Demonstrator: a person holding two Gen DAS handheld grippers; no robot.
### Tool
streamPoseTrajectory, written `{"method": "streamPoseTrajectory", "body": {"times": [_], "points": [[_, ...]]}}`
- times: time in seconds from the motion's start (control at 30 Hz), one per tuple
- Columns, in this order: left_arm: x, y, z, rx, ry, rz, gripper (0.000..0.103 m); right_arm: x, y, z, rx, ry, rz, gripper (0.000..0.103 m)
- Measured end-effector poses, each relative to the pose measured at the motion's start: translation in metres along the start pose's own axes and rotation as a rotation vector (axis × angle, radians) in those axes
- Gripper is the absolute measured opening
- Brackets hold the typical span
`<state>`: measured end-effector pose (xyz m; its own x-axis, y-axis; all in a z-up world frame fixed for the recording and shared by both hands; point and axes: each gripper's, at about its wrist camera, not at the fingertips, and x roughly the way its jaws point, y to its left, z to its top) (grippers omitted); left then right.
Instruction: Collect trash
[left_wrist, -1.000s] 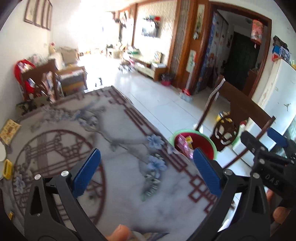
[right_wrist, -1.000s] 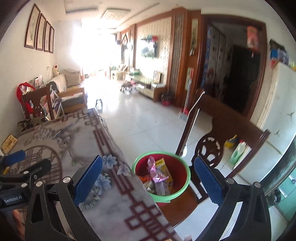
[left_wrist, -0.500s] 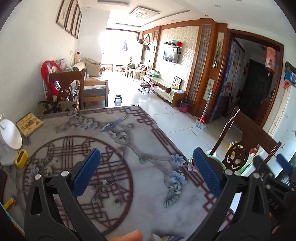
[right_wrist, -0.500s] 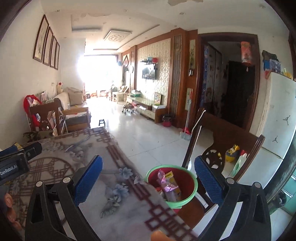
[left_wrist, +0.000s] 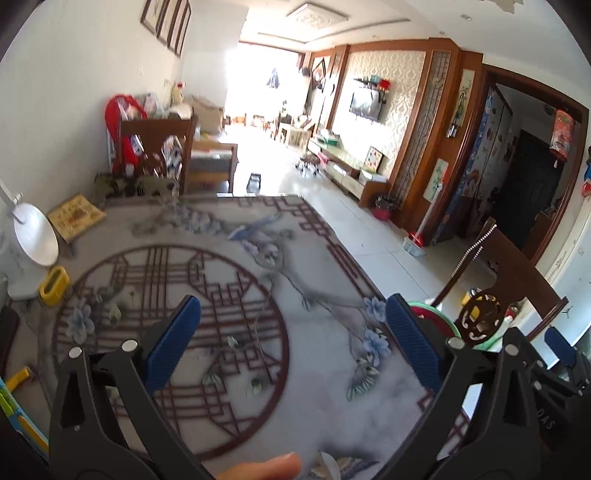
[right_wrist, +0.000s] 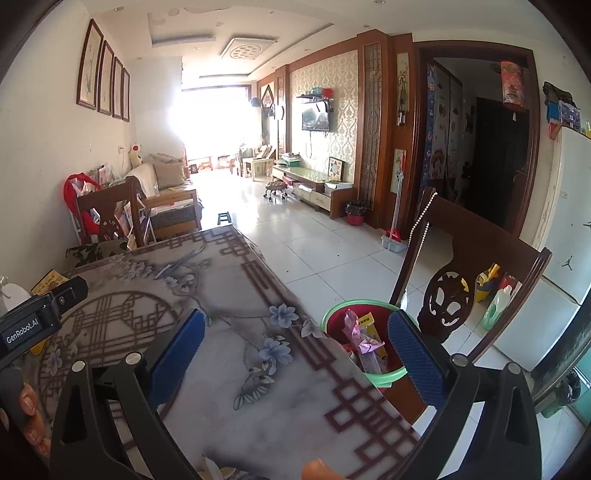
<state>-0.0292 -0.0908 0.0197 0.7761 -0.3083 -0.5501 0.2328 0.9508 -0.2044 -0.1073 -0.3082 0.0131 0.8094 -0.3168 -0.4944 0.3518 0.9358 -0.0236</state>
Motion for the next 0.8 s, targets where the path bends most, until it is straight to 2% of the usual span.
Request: {"method": "streamPoseTrajectory", "body": {"times": [0.27,0.5,0.63,0.8], "points": [[0.006,0.002,-0.003,-0.008,0.041,-0.003,0.098,0.002,-0.003,-0.001,0.019,0.04,-0.015,0.096],[0.008,-0.001,-0.002,0.002,0.045,-0.002,0.098,0.003,-0.004,-0.002,0.02,0.052,0.005,0.096],[0.01,-0.002,-0.002,0.005,0.049,-0.003,0.098,0.012,-0.006,-0.005,0.033,0.102,0.03,0.096],[0.011,-0.004,-0.001,0.011,0.047,-0.006,0.098,0.019,-0.009,-0.011,0.064,0.131,0.006,0.096]]}}
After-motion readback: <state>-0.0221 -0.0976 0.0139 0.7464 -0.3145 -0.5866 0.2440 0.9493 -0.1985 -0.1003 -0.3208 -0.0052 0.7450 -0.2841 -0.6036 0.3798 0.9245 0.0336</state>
